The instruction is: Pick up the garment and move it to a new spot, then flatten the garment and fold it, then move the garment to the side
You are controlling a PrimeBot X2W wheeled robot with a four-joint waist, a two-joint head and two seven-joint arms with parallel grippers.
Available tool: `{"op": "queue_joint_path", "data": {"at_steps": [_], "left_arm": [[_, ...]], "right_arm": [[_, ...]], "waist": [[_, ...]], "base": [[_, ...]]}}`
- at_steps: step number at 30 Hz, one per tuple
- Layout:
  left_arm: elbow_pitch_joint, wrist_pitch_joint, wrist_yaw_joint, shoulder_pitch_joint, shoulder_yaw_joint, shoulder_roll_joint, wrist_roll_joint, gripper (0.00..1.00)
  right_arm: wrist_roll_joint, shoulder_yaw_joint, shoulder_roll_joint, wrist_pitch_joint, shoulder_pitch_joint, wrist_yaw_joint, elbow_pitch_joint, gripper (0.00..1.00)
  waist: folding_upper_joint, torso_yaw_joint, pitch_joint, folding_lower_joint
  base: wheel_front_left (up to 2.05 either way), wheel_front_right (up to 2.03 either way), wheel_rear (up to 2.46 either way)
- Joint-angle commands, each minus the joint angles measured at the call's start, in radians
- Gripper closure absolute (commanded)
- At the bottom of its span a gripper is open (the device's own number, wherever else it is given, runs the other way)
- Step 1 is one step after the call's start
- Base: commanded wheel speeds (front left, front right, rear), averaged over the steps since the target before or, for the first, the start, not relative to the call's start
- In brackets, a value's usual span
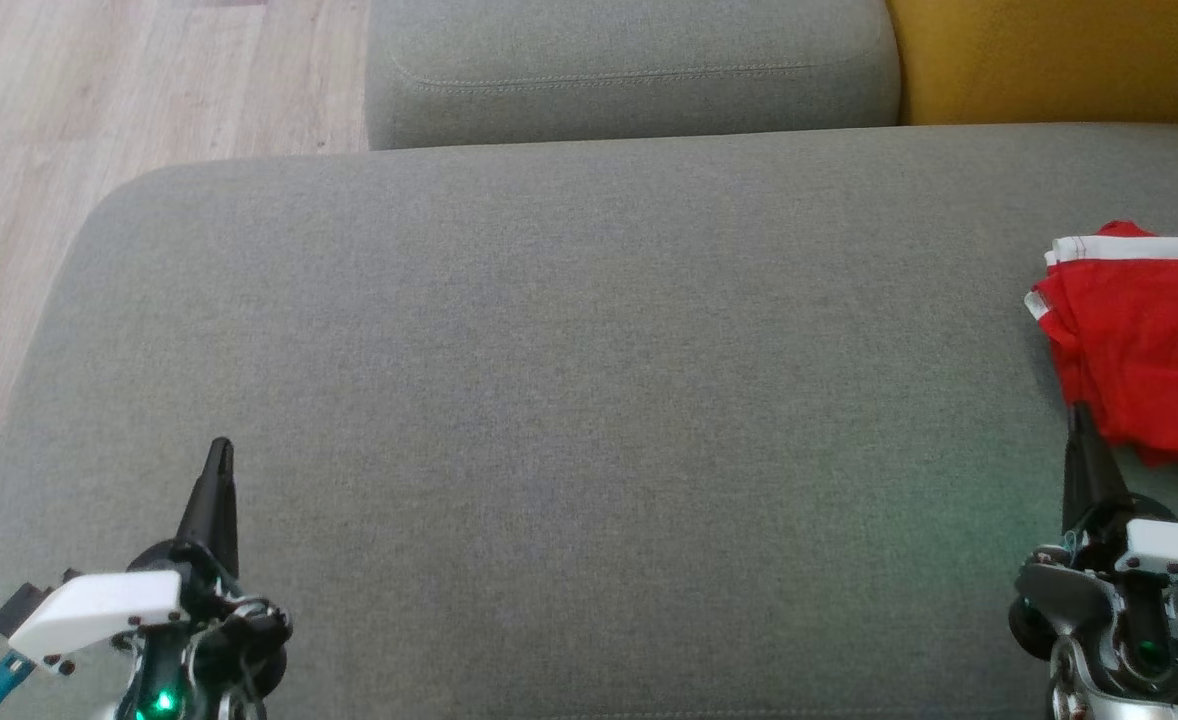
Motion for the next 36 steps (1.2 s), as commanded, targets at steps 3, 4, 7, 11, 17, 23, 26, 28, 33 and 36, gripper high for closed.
{"op": "queue_joint_path", "data": {"at_steps": [3,4,7,11,17,23,26,28,33,36], "left_arm": [[-0.038,0.007,-0.007,-0.054,0.035,0.02,-0.004,1.0],[-0.038,0.007,-0.007,-0.054,0.035,0.02,-0.004,1.0],[-0.038,0.007,-0.007,-0.054,0.035,0.02,-0.004,1.0],[-0.038,0.007,-0.007,-0.054,0.035,0.02,-0.004,1.0],[-0.038,0.007,-0.007,-0.054,0.035,0.02,-0.004,1.0],[-0.038,0.007,-0.007,-0.054,0.035,0.02,-0.004,1.0],[-0.038,0.007,-0.007,-0.054,0.035,0.02,-0.004,1.0],[-0.038,0.007,-0.007,-0.054,0.035,0.02,-0.004,1.0],[-0.038,0.007,-0.007,-0.054,0.035,0.02,-0.004,1.0],[-0.038,0.007,-0.007,-0.054,0.035,0.02,-0.004,1.0]], "right_arm": [[0.007,0.021,-0.004,0.006,-0.018,0.007,-0.039,1.0],[0.007,0.021,-0.004,0.006,-0.018,0.007,-0.039,1.0],[0.007,0.021,-0.004,0.006,-0.018,0.007,-0.039,1.0],[0.007,0.021,-0.004,0.006,-0.018,0.007,-0.039,1.0],[0.007,0.021,-0.004,0.006,-0.018,0.007,-0.039,1.0],[0.007,0.021,-0.004,0.006,-0.018,0.007,-0.039,1.0],[0.007,0.021,-0.004,0.006,-0.018,0.007,-0.039,1.0],[0.007,0.021,-0.004,0.006,-0.018,0.007,-0.039,1.0],[0.007,0.021,-0.004,0.006,-0.018,0.007,-0.039,1.0],[0.007,0.021,-0.004,0.006,-0.018,0.007,-0.039,1.0]], "waist": [[0.0,0.0,0.0,0.0],[0.0,0.0,0.0,0.0],[0.0,0.0,0.0,0.0],[0.0,0.0,0.0,0.0],[0.0,0.0,0.0,0.0],[0.0,0.0,0.0,0.0],[0.0,0.0,0.0,0.0],[0.0,0.0,0.0,0.0],[0.0,0.0,0.0,0.0],[0.0,0.0,0.0,0.0]], "base": [[0.0,0.0,0.0],[0.0,0.0,0.0],[0.0,0.0,0.0],[0.0,0.0,0.0],[0.0,0.0,0.0],[0.0,0.0,0.0],[0.0,0.0,0.0],[0.0,0.0,0.0],[0.0,0.0,0.0],[0.0,0.0,0.0]]}}
